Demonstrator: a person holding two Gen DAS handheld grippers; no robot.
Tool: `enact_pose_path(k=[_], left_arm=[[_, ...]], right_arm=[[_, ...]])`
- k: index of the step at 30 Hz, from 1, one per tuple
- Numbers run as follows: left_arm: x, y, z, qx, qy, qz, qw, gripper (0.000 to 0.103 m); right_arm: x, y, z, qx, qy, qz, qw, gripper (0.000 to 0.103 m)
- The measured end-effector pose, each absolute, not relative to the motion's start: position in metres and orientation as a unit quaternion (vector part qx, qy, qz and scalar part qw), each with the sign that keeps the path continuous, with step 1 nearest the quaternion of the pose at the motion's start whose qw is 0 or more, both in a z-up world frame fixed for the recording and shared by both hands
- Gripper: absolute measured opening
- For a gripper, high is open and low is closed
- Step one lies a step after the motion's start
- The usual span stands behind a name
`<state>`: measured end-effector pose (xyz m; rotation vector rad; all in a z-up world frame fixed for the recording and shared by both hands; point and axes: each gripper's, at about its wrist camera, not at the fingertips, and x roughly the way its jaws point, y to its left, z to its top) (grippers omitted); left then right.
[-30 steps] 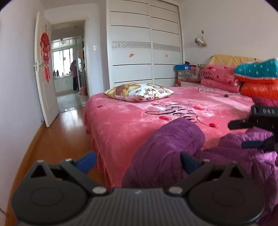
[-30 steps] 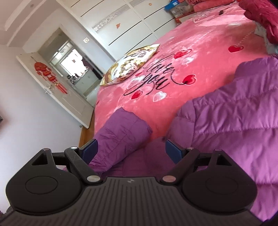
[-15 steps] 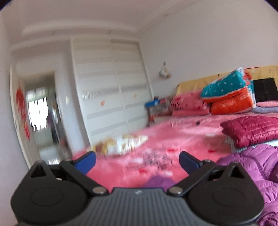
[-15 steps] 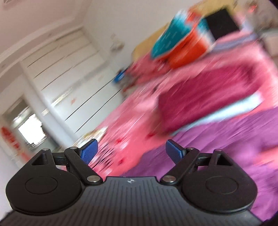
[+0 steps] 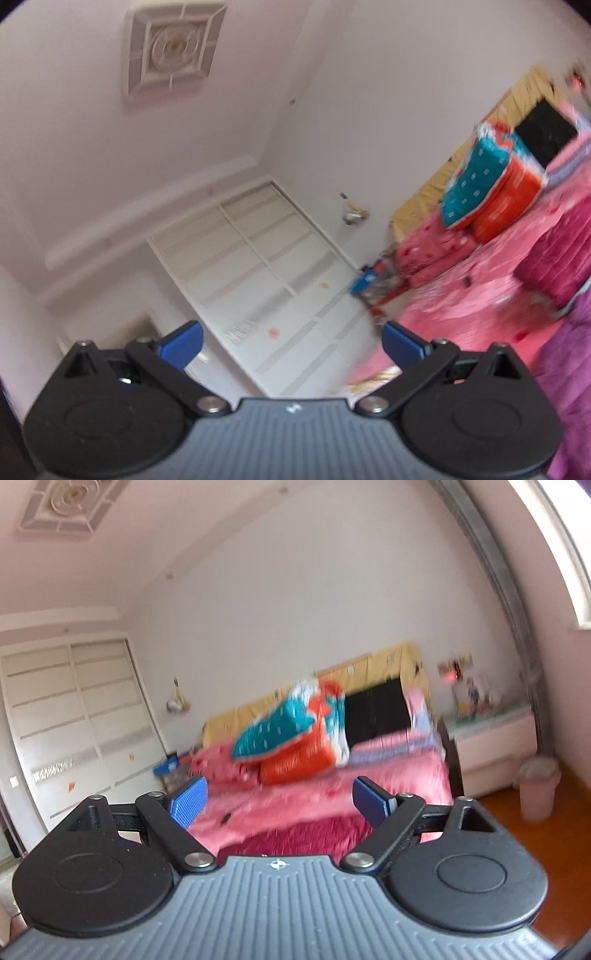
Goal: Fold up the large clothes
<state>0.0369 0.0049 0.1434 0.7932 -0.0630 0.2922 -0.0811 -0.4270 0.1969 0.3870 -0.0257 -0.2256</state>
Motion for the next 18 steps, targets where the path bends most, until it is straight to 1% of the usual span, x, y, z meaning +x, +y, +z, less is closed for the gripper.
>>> enact_pose_path(k=[2,5,9,13,16,18], left_arm=[[0.033,0.006,0.158,0.417,-0.033,0.16,0.894,0.102],[0.031,0.012,0.169,0.436,-0.018,0.178,0.882,0.102],[0.04,0.019,0.155,0.396,0.008,0.166,0.903,0.102],[0.072,0.017,0.101,0.352,0.042,0.102,0.929,0.102],[0.106,0.009,0.042,0.32,0.071,0.05,0.943,0.102],[0.128,0.001,0.003,0.308,0.097,0.027,0.946,0.102]], right_arm=[[-0.096,-0.429,0.212,0.184,-0.036,-0.115,0.975,0.103],[-0.112,-0.434,0.232,0.182,-0.065,-0.108,0.975,0.103],[-0.114,-0.44,0.227,0.205,-0.074,-0.076,0.973,0.103],[-0.1,-0.427,0.198,0.219,-0.039,-0.057,0.973,0.103],[-0.082,-0.415,0.166,0.227,-0.005,-0.051,0.972,0.103],[-0.074,-0.404,0.146,0.209,0.008,-0.06,0.976,0.103]])
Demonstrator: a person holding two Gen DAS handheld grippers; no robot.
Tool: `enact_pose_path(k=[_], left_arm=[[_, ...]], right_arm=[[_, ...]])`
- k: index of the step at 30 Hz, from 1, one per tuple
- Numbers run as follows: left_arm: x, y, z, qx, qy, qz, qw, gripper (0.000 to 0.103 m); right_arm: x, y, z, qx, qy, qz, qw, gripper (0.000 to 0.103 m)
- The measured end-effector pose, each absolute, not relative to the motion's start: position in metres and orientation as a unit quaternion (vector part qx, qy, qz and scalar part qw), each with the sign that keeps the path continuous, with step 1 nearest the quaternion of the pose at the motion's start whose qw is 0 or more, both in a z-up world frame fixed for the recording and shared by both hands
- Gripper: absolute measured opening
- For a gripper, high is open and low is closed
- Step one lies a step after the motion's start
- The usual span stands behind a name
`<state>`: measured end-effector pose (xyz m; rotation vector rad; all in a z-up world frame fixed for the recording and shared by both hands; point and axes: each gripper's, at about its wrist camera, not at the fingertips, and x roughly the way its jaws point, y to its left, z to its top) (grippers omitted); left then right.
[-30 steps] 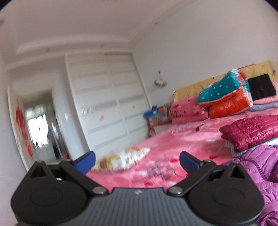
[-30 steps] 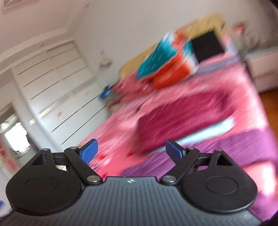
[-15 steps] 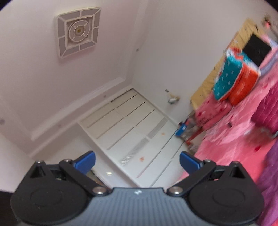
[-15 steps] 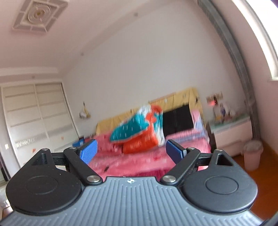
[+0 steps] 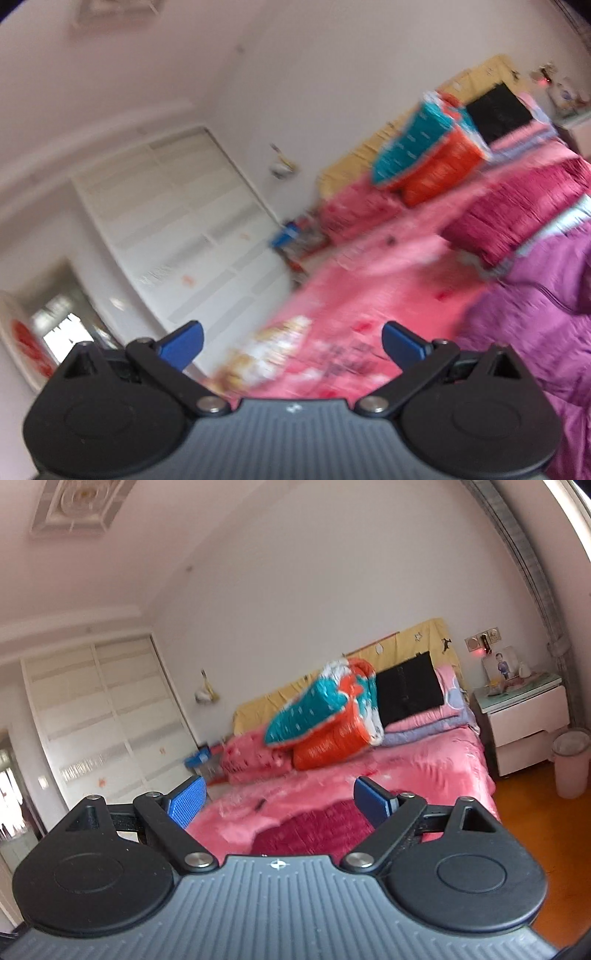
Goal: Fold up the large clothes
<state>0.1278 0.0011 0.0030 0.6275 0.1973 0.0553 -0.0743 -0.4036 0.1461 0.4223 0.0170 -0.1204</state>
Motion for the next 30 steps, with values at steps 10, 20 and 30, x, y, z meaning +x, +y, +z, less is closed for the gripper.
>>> enact_pose_path(k=[10,20,30], left_arm=[[0.251,-0.008,-0.143,0.307,0.222,0.017,0.925,0.093],[0.312,0.034,-0.208,0.256,0.352,0.081,0.897,0.092],[0.313,0.082,-0.191,0.11,0.341,0.09,0.929,0.036]], right_arm=[[0.008,-0.364,0.038,0.221,0.101,-0.077,0.967,0.103],[0.079,-0.315,-0.037,0.214,0.214,-0.04,0.952,0.103],[0.112,-0.304,-0.052,0.199,0.248,-0.025,0.948,0.103]])
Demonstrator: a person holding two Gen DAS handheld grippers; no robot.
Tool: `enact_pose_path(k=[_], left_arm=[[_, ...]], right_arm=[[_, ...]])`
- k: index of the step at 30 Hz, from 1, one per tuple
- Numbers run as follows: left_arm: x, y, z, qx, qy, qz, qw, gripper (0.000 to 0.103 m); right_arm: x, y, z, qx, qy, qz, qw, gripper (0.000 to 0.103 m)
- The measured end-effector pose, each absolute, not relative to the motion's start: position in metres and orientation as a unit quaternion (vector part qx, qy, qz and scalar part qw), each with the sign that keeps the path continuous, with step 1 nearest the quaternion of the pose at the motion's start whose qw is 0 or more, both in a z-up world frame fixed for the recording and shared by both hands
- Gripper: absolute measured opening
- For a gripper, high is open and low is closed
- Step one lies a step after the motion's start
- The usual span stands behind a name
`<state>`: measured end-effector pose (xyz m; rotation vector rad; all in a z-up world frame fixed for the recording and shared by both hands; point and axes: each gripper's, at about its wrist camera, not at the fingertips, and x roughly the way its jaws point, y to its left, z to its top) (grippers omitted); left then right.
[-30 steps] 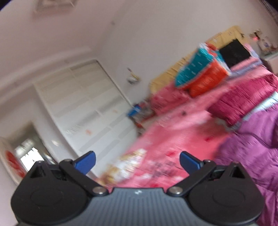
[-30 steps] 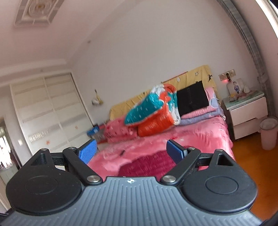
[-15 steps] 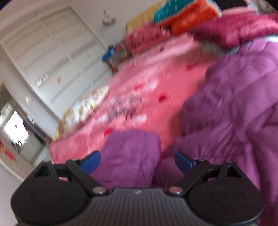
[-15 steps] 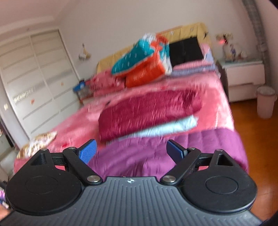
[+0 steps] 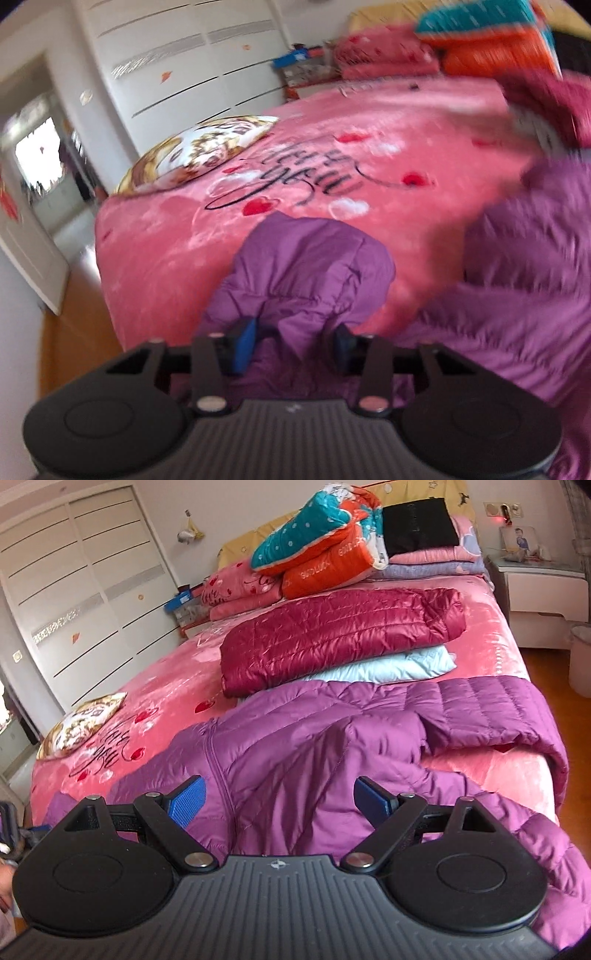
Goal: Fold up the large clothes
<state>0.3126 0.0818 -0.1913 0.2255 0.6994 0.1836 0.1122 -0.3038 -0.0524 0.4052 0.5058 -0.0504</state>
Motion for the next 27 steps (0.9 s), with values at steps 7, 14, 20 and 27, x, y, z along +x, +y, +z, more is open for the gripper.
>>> enact_pose_path(k=[7,14,20,27], left_arm=[[0.297,0.16,-0.146,-0.057,0.286,0.121,0.949,0.027],[0.256,0.25,-0.137,-0.101,0.243,0.232,0.936,0.023],[0.192,0.315,-0.17,-0.184,0.225,0.313,0.904,0.019],[0.131,0.32,-0.22,-0.28,0.255,0.258,0.889,0.02]], right_arm=[[0.117,-0.288,-0.069,0.158,0.255,-0.001,0.954,0.103],[0.127,-0.274,-0.087,0.152,0.278,0.012,0.949,0.103],[0.136,-0.255,-0.097,0.141,0.295,0.033,0.945,0.103],[0.148,-0.231,-0.099,0.125,0.307,0.053,0.942,0.103]])
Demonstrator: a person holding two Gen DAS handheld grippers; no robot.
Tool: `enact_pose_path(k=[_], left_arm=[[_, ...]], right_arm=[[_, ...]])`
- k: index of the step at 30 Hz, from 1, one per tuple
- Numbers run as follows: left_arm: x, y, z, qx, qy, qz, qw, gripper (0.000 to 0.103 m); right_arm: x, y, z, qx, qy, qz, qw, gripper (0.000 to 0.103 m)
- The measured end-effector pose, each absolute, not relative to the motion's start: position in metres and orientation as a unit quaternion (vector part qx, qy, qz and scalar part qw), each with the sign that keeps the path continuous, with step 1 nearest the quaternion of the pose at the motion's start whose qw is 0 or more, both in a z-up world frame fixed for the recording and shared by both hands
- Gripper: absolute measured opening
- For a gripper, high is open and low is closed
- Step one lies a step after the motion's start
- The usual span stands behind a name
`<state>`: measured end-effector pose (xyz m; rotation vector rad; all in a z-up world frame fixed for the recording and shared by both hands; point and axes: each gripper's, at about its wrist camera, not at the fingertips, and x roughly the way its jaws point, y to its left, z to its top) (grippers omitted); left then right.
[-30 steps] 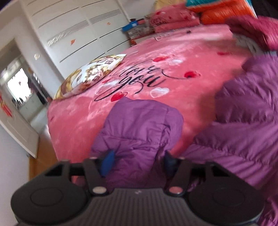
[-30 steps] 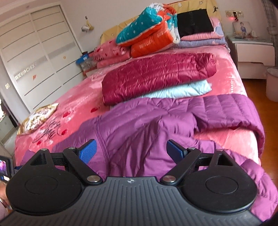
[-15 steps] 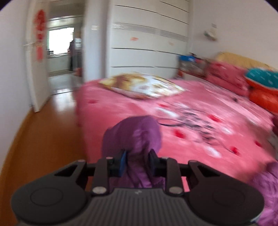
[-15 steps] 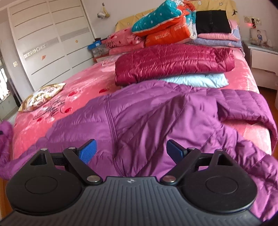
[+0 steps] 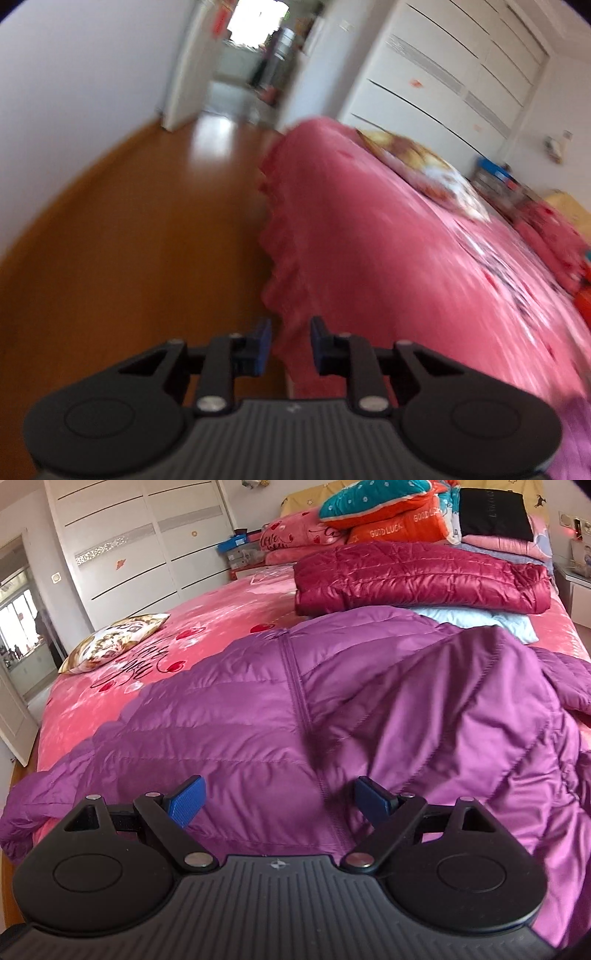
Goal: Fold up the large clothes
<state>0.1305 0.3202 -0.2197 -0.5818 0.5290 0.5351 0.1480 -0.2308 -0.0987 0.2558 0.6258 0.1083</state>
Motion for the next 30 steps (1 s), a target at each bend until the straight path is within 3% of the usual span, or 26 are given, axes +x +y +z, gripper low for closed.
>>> enact_pose_path(k=[5,10,17,23,30], left_arm=[[0.128,0.278,-0.223,-0.273,0.273,0.144,0.911,0.035],[0.131,0.23,-0.209,-0.249,0.275,0.068,0.926,0.061],[0.181,0.163,-0.166,-0.167,0.256,-0.002,0.952,0.076],[0.236,0.135,-0.188,-0.11,0.368,-0.019,0.923,0.075],[0.158,0.125,-0.219,-0.089,0.408,-0.018,0.908,0.074]], right_arm=[[0.153,-0.231,-0.1,0.126,0.309,0.045,0.942,0.103],[0.149,-0.227,-0.101,0.113,0.306,0.049,0.944,0.103],[0.146,-0.228,-0.11,0.11,0.313,0.048,0.942,0.103],[0.139,-0.233,-0.112,0.114,0.32,0.047,0.939,0.103],[0.126,-0.24,-0.114,0.128,0.323,0.055,0.936,0.103]])
